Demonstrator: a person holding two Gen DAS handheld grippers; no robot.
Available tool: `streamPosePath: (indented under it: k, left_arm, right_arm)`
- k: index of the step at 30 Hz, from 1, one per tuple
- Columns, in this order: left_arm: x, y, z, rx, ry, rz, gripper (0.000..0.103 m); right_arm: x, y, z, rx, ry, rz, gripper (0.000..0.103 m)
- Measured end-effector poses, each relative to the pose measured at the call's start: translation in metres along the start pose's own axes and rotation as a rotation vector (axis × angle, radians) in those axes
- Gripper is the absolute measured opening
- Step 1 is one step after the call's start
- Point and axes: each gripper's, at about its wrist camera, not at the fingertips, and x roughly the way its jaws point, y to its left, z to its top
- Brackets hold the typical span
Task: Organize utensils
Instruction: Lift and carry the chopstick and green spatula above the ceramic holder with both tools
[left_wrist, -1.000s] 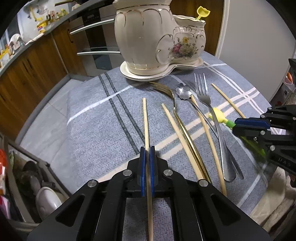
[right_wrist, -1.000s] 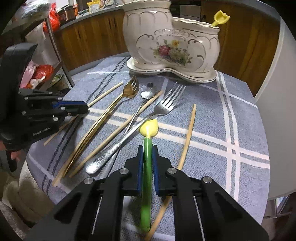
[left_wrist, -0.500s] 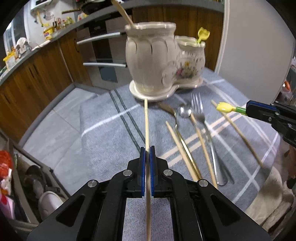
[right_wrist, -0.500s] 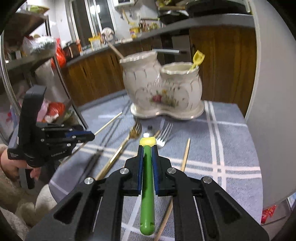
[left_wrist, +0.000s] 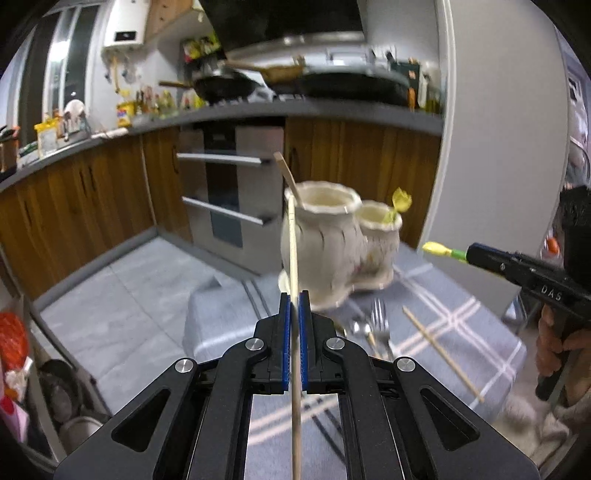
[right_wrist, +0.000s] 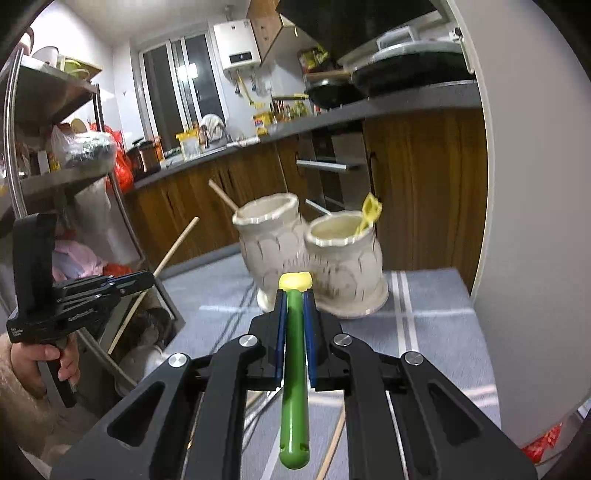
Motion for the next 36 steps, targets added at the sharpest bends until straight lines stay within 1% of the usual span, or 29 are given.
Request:
streamPosePath:
  k: [6, 7, 11, 14, 17, 19, 22, 24, 28, 31, 33, 36]
  left_arm:
    - [-0.009, 0.005, 0.014, -0.017, -0.091, -0.023, 0.005]
    - [-0.009, 0.006, 0.018, -0.032, -0.109, -0.039, 0.005]
    - [-0.001, 0.014, 0.033, -0.089, -0.135, -0.112, 0.005]
    - [0.010, 0.015, 0.046, -0.110, -0.162, -0.155, 0.005]
    - [0.025, 0.014, 0.062, -0.151, -0.194, -0.233, 0.005]
    - [0.035, 0.010, 0.072, -0.162, -0.202, -0.253, 0.005]
    - [0.049, 0.005, 0.088, -0.164, -0.233, -0.264, 0.005]
    - [0.056, 0.002, 0.099, -0.167, -0.267, -0.274, 0.005]
    - [0.072, -0.003, 0.117, -0.155, -0.316, -0.248, 0.005]
    - [0.090, -0.011, 0.126, -0.129, -0.318, -0.210, 0.005]
    - [0.097, -0.014, 0.129, -0.121, -0.313, -0.207, 0.005]
    - [0.102, -0.014, 0.129, -0.119, -0.311, -0.206, 0.005]
  right_arm:
    - [0.005, -0.001, 0.018, 0.001, -0.055, 0.010, 0.009]
    - [0.006, -0.002, 0.021, 0.004, -0.064, 0.014, 0.009]
    - [0.010, -0.006, 0.035, 0.024, -0.102, 0.031, 0.009]
    - [0.016, -0.012, 0.050, 0.043, -0.137, 0.050, 0.009]
    - [0.026, -0.021, 0.065, 0.077, -0.163, 0.068, 0.009]
    - [0.033, -0.027, 0.073, 0.110, -0.172, 0.087, 0.009]
    - [0.048, -0.036, 0.083, 0.154, -0.189, 0.114, 0.009]
    - [0.057, -0.041, 0.087, 0.176, -0.196, 0.130, 0.009]
    - [0.080, -0.047, 0.093, 0.205, -0.205, 0.149, 0.009]
    - [0.098, -0.049, 0.096, 0.218, -0.194, 0.129, 0.008]
    - [0.103, -0.049, 0.096, 0.212, -0.196, 0.112, 0.001]
    - [0.103, -0.045, 0.094, 0.177, -0.202, 0.094, 0.000]
